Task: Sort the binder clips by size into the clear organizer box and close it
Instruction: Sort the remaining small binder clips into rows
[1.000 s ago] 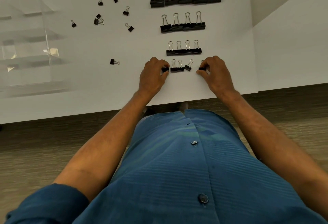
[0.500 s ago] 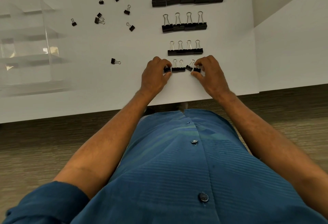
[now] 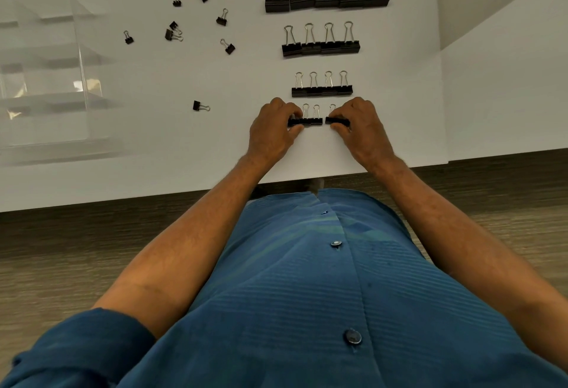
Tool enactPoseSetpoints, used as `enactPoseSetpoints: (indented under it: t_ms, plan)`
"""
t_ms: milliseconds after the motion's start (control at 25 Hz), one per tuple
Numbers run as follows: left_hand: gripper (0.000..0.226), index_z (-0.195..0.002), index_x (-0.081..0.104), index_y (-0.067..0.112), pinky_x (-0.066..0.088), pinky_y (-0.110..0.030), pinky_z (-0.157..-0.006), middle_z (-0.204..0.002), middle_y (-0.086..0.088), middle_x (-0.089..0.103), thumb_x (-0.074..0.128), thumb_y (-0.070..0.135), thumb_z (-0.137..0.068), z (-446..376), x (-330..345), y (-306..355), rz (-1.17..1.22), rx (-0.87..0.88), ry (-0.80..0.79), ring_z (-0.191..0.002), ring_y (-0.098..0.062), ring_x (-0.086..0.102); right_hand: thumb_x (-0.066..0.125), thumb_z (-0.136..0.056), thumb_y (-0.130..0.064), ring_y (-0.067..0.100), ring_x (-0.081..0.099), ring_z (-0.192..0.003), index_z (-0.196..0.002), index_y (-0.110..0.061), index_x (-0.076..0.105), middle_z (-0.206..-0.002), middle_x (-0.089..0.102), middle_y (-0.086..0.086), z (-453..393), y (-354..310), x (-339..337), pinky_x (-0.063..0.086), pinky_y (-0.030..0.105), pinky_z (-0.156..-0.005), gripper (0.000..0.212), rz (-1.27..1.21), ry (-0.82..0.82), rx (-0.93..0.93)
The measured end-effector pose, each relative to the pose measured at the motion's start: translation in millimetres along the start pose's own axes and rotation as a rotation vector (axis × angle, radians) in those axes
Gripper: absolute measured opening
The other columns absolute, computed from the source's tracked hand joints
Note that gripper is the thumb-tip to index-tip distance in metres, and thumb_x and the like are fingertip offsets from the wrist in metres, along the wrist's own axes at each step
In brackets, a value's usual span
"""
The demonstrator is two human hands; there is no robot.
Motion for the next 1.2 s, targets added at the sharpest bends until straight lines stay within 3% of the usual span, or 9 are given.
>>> enactPoseSetpoints:
  t_ms: [1200]
  plan:
    - [0.025, -0.110, 0.068, 0.020, 0.046, -0.030, -0.077, -0.104, 0.001, 0.061, 0.072, 0.033, -0.088, -0.2, 8.9, 5.3, 0.007, 0.028, -0.015, -0.097, -0.014, 0.053, 0.068, -0.094, -0.019, 0.017, 0.046, -0.105, -0.117, -0.015, 0.068, -0.109, 0.057, 0.003, -0.6, -1.3, -14.0, 0.041, 0.025, -0.086, 0.023, 0.024, -0.105, -0.004]
Point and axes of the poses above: each hand's wrist, its own z-axis away from the middle knuckle, its own x-axis out of the palm, y = z × x, the point moved 2 cm from there along -z, towards the middle knuckle
